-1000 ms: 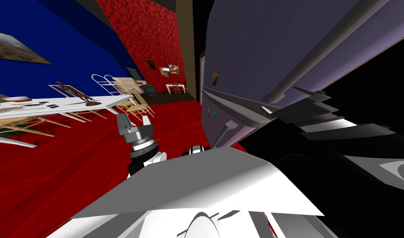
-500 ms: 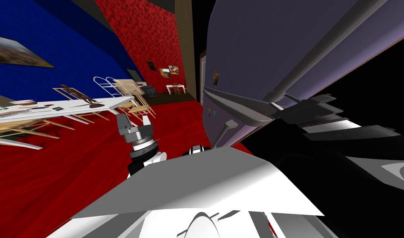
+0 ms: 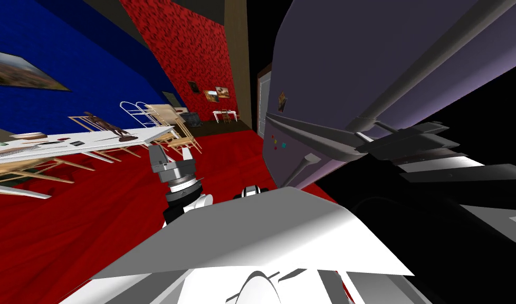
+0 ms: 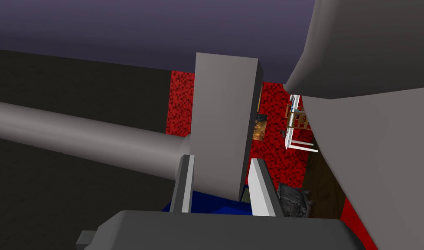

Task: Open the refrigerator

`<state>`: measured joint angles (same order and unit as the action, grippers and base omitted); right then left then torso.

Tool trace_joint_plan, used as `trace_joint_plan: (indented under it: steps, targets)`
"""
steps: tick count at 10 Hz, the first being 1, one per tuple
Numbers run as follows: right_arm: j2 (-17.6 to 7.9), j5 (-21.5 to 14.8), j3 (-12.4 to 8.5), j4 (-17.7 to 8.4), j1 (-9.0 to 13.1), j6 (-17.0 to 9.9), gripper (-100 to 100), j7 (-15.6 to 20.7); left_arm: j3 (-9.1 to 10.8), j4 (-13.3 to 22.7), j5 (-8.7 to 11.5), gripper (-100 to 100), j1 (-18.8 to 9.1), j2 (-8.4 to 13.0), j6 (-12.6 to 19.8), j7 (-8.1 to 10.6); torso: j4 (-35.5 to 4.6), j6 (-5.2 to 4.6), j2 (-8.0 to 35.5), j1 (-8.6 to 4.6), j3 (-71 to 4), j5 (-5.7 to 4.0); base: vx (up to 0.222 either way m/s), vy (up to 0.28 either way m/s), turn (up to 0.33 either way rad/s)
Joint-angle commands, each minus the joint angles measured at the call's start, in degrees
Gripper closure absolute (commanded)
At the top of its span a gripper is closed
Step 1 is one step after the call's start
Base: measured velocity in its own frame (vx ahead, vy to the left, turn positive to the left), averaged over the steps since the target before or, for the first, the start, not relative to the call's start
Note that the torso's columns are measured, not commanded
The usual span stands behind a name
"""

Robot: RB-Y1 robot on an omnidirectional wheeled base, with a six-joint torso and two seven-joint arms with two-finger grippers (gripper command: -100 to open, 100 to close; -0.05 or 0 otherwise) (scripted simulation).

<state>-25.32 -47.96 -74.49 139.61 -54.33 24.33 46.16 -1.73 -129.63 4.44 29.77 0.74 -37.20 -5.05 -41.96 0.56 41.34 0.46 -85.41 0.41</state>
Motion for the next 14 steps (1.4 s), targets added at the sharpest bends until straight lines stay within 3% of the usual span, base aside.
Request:
trace_joint_plan:
  steps: [1, 7, 9, 14]
  targets:
    - [0.47, -0.1, -1.22, -1.55, -0.4, -0.41, 100, 0.37, 0.0, 0.0, 0.0, 0, 0.0, 0.01, 0.0, 0.0, -0.01, 0.05, 0.04, -0.11, -0.01, 0.03, 0.092, 0.293, 0.003]
    - [1.06, -0.57, -3.55, -5.16, -2.08, -1.49, 100, 0.58, 0.0, 0.0, 0.0, 0, 0.0, 0.0, 0.0, 0.0, -0.05, -0.05, 0.13, -0.15, 0.05, 0.02, 0.081, 0.327, -0.017]
    - [1.46, -0.89, -5.11, -7.56, -3.19, -2.21, 100, 0.73, 0.0, 0.0, 0.0, 0, 0.0, 0.01, 0.0, 0.0, -0.14, -0.14, 0.35, -0.15, 0.19, 0.05, 0.081, 0.31, 0.0]
    - [2.99, -1.55, -5.28, -8.4, -4.89, -3.4, 100, 0.48, 0.02, 0.0, 0.0, 0, 0.01, 0.02, 0.0, 0.0, -0.23, -0.35, 0.58, -0.25, 0.46, -0.1, 0.111, 0.233, -0.039]
